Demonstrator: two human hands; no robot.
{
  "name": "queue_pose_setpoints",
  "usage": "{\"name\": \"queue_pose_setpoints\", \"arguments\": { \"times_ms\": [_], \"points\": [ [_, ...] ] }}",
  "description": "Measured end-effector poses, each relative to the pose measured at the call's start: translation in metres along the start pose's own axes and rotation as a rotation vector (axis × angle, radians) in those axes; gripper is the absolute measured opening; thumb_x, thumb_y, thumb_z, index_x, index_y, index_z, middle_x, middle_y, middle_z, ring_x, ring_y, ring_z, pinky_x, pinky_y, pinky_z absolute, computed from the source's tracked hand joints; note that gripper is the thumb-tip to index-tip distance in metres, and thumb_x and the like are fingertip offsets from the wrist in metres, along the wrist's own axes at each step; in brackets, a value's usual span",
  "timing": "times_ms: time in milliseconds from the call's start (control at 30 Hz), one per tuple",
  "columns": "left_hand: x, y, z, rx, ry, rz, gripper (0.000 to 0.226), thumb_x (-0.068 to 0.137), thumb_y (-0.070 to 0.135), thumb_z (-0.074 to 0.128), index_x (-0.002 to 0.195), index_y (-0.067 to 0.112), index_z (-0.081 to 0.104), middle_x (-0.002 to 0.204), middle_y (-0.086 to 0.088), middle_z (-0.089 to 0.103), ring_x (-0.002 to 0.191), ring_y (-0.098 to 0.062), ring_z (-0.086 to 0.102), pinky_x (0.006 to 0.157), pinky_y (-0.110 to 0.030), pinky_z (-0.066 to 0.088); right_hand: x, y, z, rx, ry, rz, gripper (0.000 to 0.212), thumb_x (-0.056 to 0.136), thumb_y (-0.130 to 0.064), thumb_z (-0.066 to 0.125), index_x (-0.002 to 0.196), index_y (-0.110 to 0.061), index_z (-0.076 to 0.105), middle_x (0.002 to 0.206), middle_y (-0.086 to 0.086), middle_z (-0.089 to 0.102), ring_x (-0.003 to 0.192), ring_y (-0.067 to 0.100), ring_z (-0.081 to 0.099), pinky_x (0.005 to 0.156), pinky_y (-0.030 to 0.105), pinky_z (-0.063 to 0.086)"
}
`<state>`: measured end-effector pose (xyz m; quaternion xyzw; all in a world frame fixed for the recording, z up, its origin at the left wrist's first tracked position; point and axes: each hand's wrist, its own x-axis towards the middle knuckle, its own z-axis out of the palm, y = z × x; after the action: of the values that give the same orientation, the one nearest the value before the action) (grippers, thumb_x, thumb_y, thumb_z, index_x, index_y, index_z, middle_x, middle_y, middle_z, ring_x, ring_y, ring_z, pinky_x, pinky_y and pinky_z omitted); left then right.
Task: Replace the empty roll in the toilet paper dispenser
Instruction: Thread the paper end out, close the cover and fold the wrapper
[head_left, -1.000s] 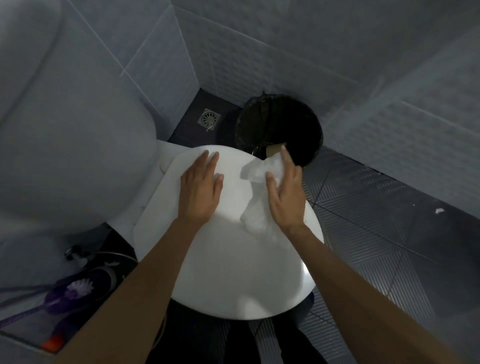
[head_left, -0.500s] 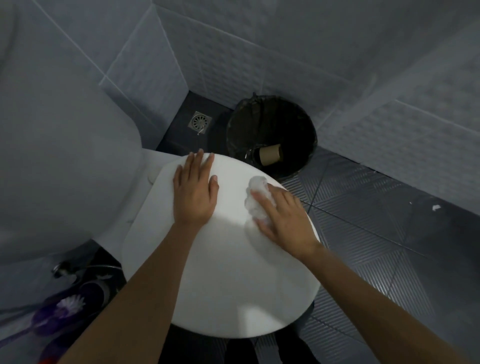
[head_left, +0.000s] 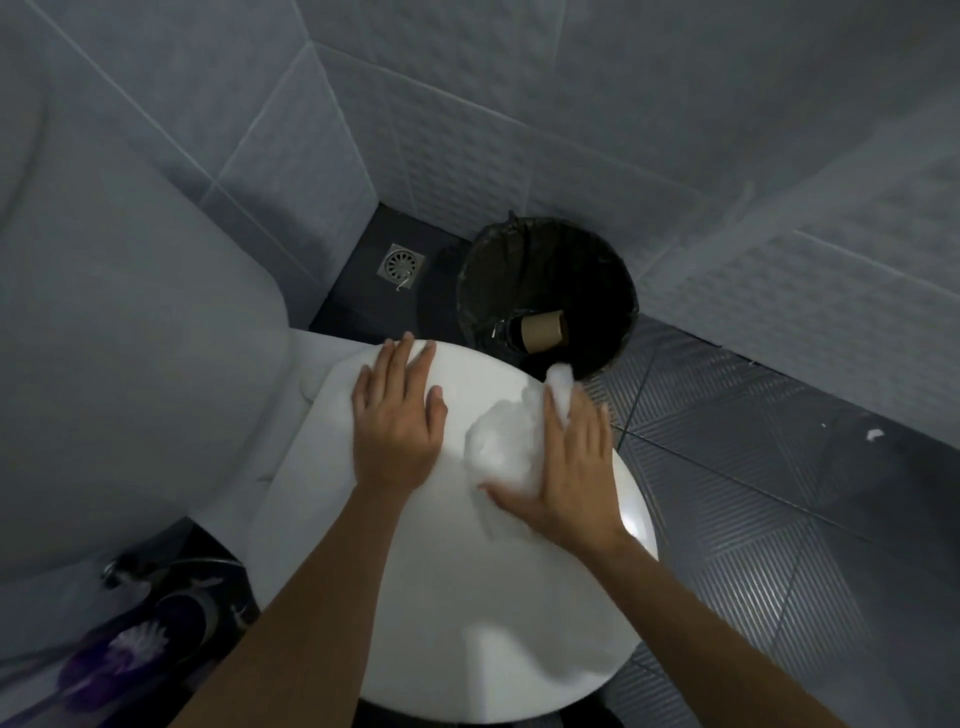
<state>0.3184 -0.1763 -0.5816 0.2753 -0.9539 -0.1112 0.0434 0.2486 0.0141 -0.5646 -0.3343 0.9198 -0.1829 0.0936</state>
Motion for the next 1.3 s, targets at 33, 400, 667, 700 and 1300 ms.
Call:
{"name": "queue_pose_setpoints", "arguments": {
  "times_ms": [33,400,667,700,1300],
  "points": [
    [0.001,-0.001,0.000,0.004,0.006,0.001,0.047,0.098,0.030,0.034,0.143,0.019,0.043,0.152,-0.005,0.039,0.142,-0.022,0.032,0.115,-0.042,0.027,-0.005,0.004,0.008,-0.054,-0.005,-0.027,0.098,0.076,-0.070,0.053,0.145,-0.005,0.029,0.146,0.027,0.036,0.133,0.039,0.035,0.110,0.052,0.029],
    [0.004,0.002,-0.004,0.026,-0.117,-0.045,0.051,0.096,0.032,0.031,0.146,0.022,0.034,0.154,-0.004,0.035,0.143,-0.022,0.029,0.117,-0.043,0.022,0.100,0.019,-0.007,0.070,-0.093,0.397,0.038,0.095,-0.030,0.040,0.120,-0.003,0.048,0.107,0.022,0.061,0.095,0.041,0.062,0.074,0.038,0.048],
    [0.004,0.002,-0.003,0.023,-0.094,-0.052,0.050,0.095,0.031,0.036,0.144,0.021,0.038,0.154,-0.004,0.035,0.143,-0.022,0.029,0.114,-0.042,0.025,0.185,0.035,0.022,0.732,-0.039,0.999,0.058,0.096,-0.033,0.048,0.138,0.003,0.032,0.141,0.024,0.042,0.127,0.039,0.045,0.099,0.039,0.038],
    [0.004,0.003,-0.003,0.018,-0.097,-0.055,0.050,0.095,0.031,0.036,0.144,0.021,0.038,0.153,-0.003,0.035,0.143,-0.022,0.029,0.114,-0.042,0.025,0.188,0.039,0.025,0.762,-0.017,0.997,0.060,0.093,-0.034,0.053,0.138,0.001,0.033,0.140,0.022,0.043,0.126,0.038,0.046,0.098,0.039,0.040],
    [0.004,0.000,-0.001,0.010,-0.101,-0.047,0.050,0.096,0.033,0.035,0.145,0.023,0.037,0.154,-0.003,0.034,0.144,-0.020,0.027,0.116,-0.041,0.021,0.143,0.004,0.017,0.602,-0.251,0.501,0.033,0.099,-0.016,0.043,0.105,0.006,0.066,0.112,0.023,0.066,0.111,0.033,0.058,0.083,0.026,0.037]
  ]
}}
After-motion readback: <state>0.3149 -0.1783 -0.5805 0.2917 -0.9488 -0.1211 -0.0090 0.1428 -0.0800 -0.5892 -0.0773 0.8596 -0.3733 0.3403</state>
